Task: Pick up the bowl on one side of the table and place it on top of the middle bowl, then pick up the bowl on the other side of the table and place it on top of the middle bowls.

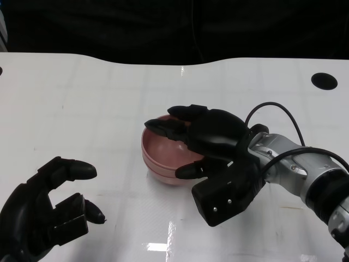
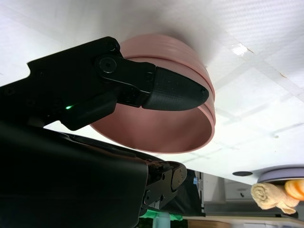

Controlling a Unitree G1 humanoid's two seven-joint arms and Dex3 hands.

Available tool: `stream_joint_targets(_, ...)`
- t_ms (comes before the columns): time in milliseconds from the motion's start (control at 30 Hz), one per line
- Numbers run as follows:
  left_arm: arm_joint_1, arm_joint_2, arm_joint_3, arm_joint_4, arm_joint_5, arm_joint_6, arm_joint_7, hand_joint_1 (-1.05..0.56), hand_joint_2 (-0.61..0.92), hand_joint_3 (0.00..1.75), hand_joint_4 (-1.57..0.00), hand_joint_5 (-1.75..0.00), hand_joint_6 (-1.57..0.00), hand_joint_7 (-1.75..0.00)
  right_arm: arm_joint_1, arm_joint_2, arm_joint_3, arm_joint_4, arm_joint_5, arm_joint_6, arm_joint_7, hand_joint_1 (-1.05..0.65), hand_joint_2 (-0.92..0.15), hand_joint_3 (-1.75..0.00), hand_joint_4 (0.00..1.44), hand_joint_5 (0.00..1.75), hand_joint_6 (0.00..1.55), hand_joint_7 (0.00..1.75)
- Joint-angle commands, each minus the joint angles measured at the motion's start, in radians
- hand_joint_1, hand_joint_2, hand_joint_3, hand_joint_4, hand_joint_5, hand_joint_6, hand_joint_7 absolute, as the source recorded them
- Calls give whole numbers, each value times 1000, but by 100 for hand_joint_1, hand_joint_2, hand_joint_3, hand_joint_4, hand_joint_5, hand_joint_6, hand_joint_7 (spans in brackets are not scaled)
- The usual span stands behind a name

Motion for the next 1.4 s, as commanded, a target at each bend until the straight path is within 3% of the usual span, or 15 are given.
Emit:
stream_joint_targets(33,-1,5,7,4,8,-6,0,32,92,131,-55,-175,-21,-175,24,-39,-17,-66,12,-12,7,-105,-92,-77,0,0,0,0)
stream_joint_targets(333,0,2,8,-1,10,-2,8,34,92,132,-54,-175,-21,-175,152,-149,-93,-351,49,2,61,-105,-92,-75,0,0,0,0)
stream_joint_targets(533,-3,7,9,-2,10,6,7,33,92,131,-53,-175,-21,-175,302,-208,-190,-539,128,28,102,-98,-92,-65,0,0,0,0)
stream_joint_targets(633,0,7,11,5,7,-9,-5,33,92,132,-53,-175,-21,-175,391,-215,-250,-574,211,-2,85,-93,-92,-55,0,0,0,0)
stream_joint_targets(833,-2,6,15,3,4,2,2,31,92,132,-53,-175,-21,-175,497,-158,-344,-534,343,-121,0,-88,-92,-42,0,0,6,2)
stream_joint_targets(867,-1,7,17,4,2,-3,-4,31,92,132,-53,-175,-20,-175,552,-116,-372,-576,475,-85,45,-88,-92,-41,0,0,6,2)
stream_joint_targets(900,1,7,18,5,0,-7,-8,31,92,132,-53,-175,-20,-175,594,-83,-393,-609,576,-56,82,-79,-92,-23,2,1,9,2)
stream_joint_targets(967,1,10,19,3,0,-2,-7,31,92,132,-53,-175,-20,-175,695,-16,-446,-758,913,153,206,-66,-90,-10,7,2,6,1)
stream_joint_targets(1067,1,15,19,3,3,-1,-6,31,92,131,-52,-175,-19,-175,758,26,-514,-927,1300,460,289,-44,-87,-2,15,5,10,2)
stream_joint_targets(1133,1,16,19,4,4,-5,-7,31,92,131,-51,-175,-18,-175,780,31,-558,-996,1495,614,305,-30,-86,-1,19,7,14,3)
stream_joint_targets(1267,-5,12,28,8,-6,6,-2,31,92,131,-50,-175,-18,-175,818,4,-622,-1064,1703,785,318,-16,-91,-4,36,15,20,3)
stream_joint_targets(1400,-6,21,28,14,-2,-2,-10,31,92,131,-49,-175,-17,-175,859,-1,-666,-1113,1794,882,291,-9,-92,-20,68,25,41,5)
